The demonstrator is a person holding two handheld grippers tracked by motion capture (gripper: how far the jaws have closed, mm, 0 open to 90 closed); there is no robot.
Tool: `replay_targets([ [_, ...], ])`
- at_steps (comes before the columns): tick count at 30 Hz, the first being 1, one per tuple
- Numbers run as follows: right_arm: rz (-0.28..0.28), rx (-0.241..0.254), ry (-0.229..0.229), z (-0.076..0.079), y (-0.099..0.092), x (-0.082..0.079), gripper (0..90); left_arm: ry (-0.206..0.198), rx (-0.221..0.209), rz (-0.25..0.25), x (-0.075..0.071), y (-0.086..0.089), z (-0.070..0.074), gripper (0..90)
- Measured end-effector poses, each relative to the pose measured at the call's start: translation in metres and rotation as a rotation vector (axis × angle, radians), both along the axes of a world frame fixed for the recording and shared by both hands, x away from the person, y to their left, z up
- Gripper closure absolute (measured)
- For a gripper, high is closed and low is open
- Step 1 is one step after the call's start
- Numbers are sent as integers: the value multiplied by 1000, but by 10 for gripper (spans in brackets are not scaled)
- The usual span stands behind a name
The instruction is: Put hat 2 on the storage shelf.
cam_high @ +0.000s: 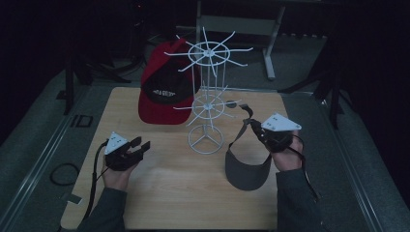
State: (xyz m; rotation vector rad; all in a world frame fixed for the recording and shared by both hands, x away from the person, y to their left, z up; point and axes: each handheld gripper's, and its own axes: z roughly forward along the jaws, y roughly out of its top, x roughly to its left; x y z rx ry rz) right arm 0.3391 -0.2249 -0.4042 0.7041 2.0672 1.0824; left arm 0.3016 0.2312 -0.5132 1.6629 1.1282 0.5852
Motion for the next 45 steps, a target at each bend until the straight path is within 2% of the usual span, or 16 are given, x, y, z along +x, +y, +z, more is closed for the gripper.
replay_targets([
  [15, 32, 57, -54, 20, -8, -21, 897, 1, 1, -1, 0, -1, -1, 557],
  [24, 56, 58, -95, 31, -4, -28, 897, 1, 1, -1, 0, -1, 0, 557],
  [36, 75, 61, -137, 47, 4, -28, 897, 0, 1, 0, 0, 0, 0, 557],
  [45, 85, 53, -156, 56, 6, -32, 896, 0, 0, 0, 0, 0, 0, 557],
])
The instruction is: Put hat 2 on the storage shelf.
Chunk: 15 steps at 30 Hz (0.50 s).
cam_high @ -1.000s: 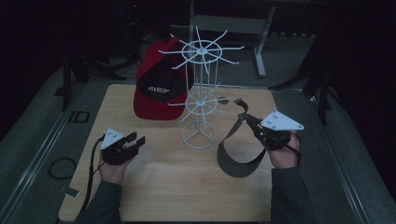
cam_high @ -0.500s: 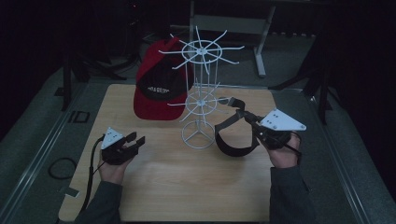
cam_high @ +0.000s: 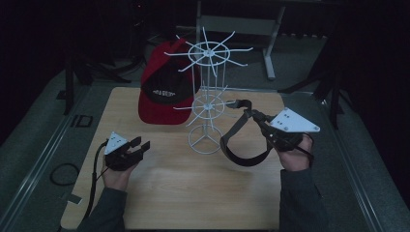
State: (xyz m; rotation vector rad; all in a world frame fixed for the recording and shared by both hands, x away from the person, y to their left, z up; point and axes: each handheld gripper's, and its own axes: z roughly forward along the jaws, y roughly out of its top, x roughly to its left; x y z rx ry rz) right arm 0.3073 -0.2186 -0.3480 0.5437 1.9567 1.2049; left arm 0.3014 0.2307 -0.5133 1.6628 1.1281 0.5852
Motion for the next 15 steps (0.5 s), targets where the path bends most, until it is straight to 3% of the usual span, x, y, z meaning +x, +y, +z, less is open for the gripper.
replay_targets([
  [15, 6, -1, -40, 21, 4, -1, 896, -1, 1, 1, 0, 0, 0, 557],
])
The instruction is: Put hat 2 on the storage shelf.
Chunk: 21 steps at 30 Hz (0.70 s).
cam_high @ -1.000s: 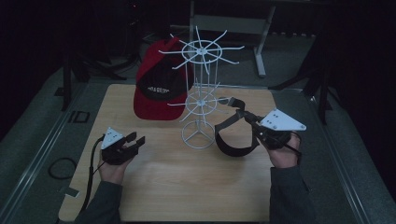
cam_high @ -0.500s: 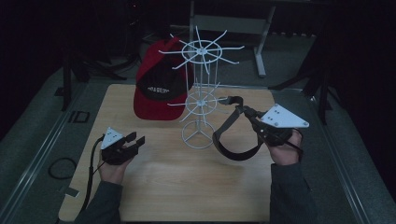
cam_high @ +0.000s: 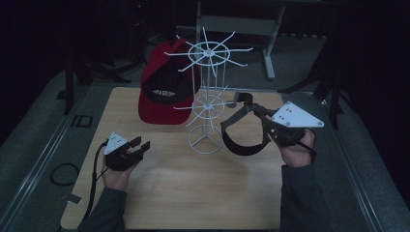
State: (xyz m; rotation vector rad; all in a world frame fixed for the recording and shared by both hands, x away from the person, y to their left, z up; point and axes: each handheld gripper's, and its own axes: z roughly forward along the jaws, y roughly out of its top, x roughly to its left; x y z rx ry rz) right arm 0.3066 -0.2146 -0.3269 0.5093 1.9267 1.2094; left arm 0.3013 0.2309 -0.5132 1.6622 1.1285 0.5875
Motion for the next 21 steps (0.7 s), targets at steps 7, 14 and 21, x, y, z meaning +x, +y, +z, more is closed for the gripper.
replay_targets([
  [7, 5, -7, -23, 11, 2, -2, 896, -1, -1, 1, 0, 0, 0, 557],
  [14, 18, 3, -41, 20, 4, -3, 896, 0, 2, -1, 0, 0, 0, 557],
  [21, 31, 16, -59, 32, 7, -4, 897, 1, 1, -1, 0, 0, 0, 557],
])
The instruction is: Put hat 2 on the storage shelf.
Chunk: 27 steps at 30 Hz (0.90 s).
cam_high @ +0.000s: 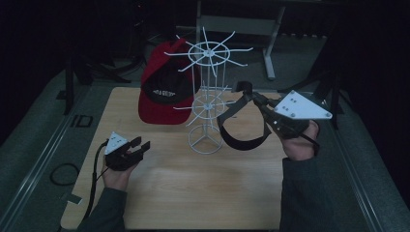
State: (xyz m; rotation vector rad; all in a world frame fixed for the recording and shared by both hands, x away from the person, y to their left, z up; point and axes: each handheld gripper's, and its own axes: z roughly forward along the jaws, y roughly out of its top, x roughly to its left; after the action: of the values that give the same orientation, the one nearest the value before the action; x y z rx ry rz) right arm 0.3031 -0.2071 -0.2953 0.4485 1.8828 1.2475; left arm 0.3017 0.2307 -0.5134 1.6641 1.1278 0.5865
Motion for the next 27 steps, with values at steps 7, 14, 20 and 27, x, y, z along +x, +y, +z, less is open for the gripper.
replay_targets([
  [7, 2, 0, -26, 10, 2, -2, 897, 1, -1, 0, 0, 0, 0, 557],
  [14, 6, 18, -35, 16, 0, -3, 897, 1, -2, 1, 0, 0, 0, 557],
  [20, 4, 26, -41, 19, -2, -3, 896, 0, 0, 1, 0, 0, 0, 557],
  [27, 3, 31, -55, 23, -2, -3, 896, 0, 1, 1, 0, 0, 0, 557],
])
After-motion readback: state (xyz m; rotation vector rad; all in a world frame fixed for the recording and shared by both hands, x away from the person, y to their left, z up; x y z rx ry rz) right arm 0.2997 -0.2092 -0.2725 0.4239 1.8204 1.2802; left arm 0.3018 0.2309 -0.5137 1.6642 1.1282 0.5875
